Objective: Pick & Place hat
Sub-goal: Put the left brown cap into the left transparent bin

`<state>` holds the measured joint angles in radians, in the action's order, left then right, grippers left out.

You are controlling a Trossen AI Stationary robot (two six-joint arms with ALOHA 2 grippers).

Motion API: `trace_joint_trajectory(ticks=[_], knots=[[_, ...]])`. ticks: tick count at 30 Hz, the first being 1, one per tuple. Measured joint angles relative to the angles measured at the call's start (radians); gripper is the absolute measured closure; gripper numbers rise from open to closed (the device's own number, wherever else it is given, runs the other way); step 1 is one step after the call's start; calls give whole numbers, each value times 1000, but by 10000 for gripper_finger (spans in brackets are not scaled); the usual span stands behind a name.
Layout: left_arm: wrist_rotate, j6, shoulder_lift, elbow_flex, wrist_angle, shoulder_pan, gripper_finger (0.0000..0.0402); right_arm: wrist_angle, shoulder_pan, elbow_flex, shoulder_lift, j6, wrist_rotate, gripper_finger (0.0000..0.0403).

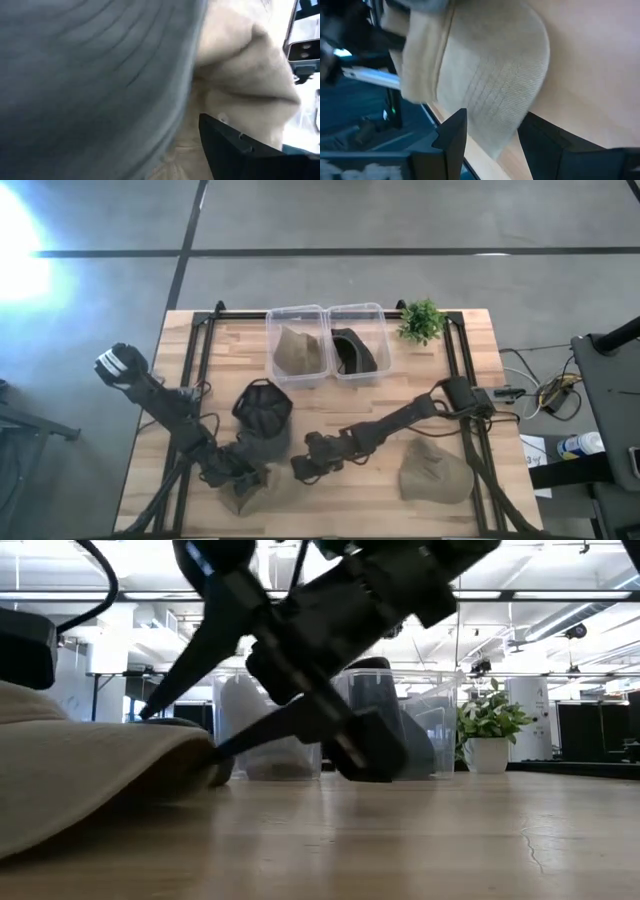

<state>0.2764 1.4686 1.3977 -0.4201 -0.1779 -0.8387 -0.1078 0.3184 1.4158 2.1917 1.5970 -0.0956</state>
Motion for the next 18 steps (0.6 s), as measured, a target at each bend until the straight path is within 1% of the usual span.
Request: trace_joint_trajectory(ticks=[6,9,13,18], knots=[[-12,-24,64,-30,-101,17,235,-3,-22,69,24,-51,13,236],[-4,-27,89,-56,-98,27,235,-8,-35,102,29,-79,12,236],[52,-27,103,-78,-97,32,235,-4,-46,132,31,-122,5,236],[94,2,75,-87,-96,38,235,1,-45,136,31,-138,-27,236]])
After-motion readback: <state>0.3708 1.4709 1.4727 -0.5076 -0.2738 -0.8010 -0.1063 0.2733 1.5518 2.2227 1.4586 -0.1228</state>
